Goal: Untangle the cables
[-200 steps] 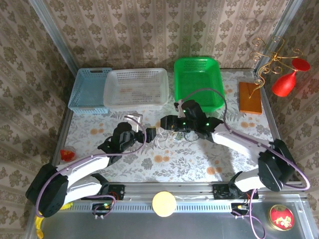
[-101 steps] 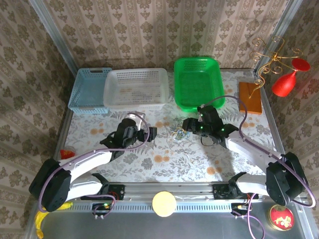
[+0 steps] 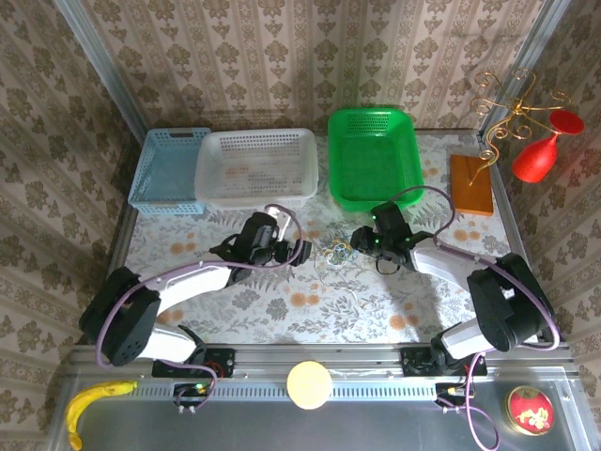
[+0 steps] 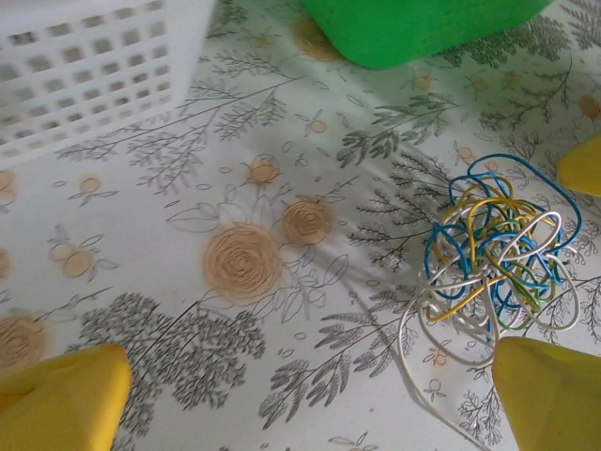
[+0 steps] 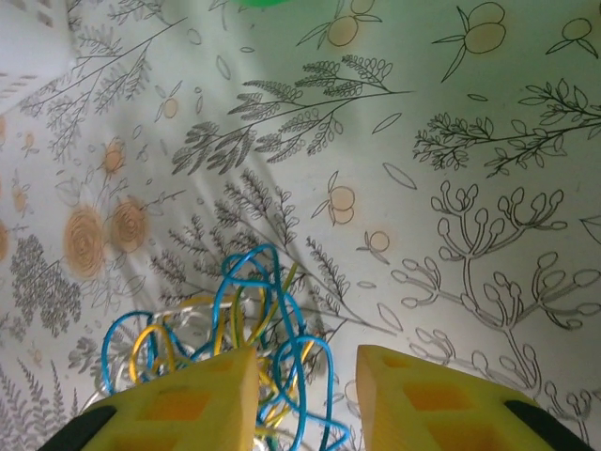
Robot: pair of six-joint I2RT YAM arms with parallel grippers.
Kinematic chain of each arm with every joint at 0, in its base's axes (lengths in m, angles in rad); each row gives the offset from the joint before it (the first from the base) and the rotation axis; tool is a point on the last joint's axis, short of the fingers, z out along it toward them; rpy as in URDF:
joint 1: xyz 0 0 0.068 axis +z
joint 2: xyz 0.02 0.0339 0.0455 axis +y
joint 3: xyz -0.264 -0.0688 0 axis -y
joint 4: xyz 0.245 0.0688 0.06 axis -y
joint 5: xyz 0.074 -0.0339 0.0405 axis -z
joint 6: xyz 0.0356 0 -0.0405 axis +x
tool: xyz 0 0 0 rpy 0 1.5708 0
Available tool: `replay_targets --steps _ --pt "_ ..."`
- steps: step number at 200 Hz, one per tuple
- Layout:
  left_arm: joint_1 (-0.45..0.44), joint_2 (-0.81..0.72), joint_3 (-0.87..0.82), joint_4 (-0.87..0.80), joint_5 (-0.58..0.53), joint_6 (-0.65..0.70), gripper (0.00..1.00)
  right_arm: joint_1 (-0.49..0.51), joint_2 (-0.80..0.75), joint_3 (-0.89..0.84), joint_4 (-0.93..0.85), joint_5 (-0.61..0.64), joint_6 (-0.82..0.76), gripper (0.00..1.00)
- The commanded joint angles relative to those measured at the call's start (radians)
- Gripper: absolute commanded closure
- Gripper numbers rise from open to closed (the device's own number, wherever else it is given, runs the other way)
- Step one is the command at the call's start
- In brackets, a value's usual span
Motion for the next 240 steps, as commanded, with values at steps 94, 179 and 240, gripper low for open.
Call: replay_targets --steps 94,179,240 --pt "-0.021 0.306 0.241 0.057 0.128 0.075 0.00 -0.009 -0.041 -0.060 0.172 -0.158 0.092 1.00" --pt "-0.022 0.379 0.189 0.140 0.144 0.050 0.00 0.015 -0.087 -0.013 0.230 -0.294 0.177 1.00" --pt "-0.022 0.393 0.104 0.143 0.108 0.045 0.02 0.011 -0.218 0.155 0.098 -0.366 0.142 1.00"
